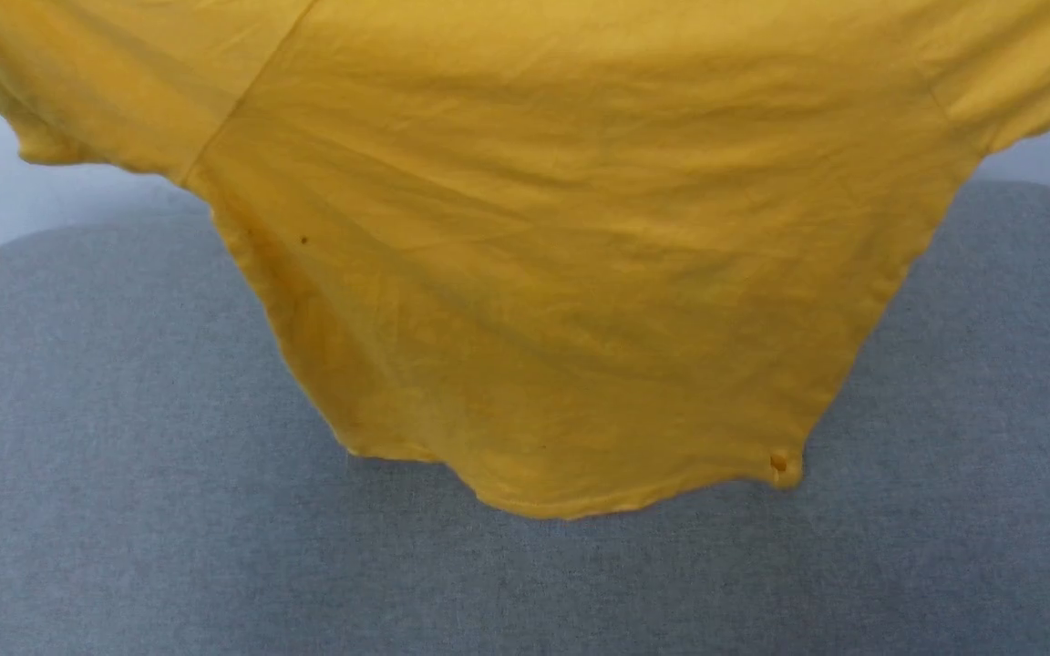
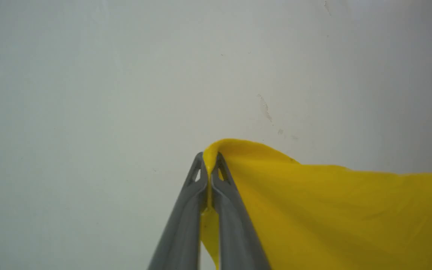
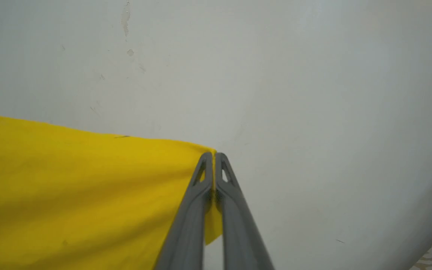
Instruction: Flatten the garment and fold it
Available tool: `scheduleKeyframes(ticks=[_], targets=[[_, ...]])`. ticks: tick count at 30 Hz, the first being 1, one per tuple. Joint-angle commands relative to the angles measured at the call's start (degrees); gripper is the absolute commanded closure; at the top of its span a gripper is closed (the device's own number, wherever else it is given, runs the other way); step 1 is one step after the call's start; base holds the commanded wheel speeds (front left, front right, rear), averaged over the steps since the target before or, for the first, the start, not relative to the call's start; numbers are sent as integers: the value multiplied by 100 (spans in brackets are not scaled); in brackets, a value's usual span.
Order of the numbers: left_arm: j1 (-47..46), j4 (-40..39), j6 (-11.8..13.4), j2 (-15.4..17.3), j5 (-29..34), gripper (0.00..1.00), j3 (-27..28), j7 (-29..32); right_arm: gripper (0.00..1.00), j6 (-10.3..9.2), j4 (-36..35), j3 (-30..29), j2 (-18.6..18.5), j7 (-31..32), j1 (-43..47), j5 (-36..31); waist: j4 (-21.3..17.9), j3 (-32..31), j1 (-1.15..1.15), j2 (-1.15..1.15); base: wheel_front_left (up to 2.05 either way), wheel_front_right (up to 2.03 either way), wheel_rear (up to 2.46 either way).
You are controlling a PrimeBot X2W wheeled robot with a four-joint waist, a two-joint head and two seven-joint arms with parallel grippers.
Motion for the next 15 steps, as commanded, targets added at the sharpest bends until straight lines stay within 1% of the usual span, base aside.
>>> scheduleKeyframes(ticks=[1, 4, 6, 9, 10, 12, 15], targets=[[-142, 7, 26, 59, -24, 100, 60, 15, 100, -12, 71, 67, -40, -63, -227, 57, -68, 233, 0, 0, 0, 0, 0], [-463, 75, -40, 40, -71, 100, 87, 101, 100, -12, 228, 251, -142, -170, -656, 76, -134, 556, 0, 0, 0, 0, 0], [-750, 240, -101, -39, -85, 100, 59, 146, 100, -12, 481, 355, -100, -235, -984, 147, -180, 751, 0, 0, 0, 0, 0], [-1271, 577, -266, -141, 7, 100, -84, 232, 100, -12, 856, 610, -64, -369, -1568, 158, -262, 1068, 0, 0, 0, 0, 0], [-1271, 577, -266, -141, 7, 100, -84, 232, 100, -12, 856, 610, -64, -369, -1568, 158, -262, 1068, 0, 0, 0, 0, 0], [-1685, 861, -393, -250, 104, 100, -222, 298, 100, -12, 1165, 759, -10, -517, -1993, 119, -299, 1269, 0, 0, 0, 0, 0], [-2367, 1374, -578, -503, 256, 100, -417, 325, 100, -12, 1777, 834, 187, -821, -2644, 46, -319, 1546, 0, 0, 0, 0, 0]])
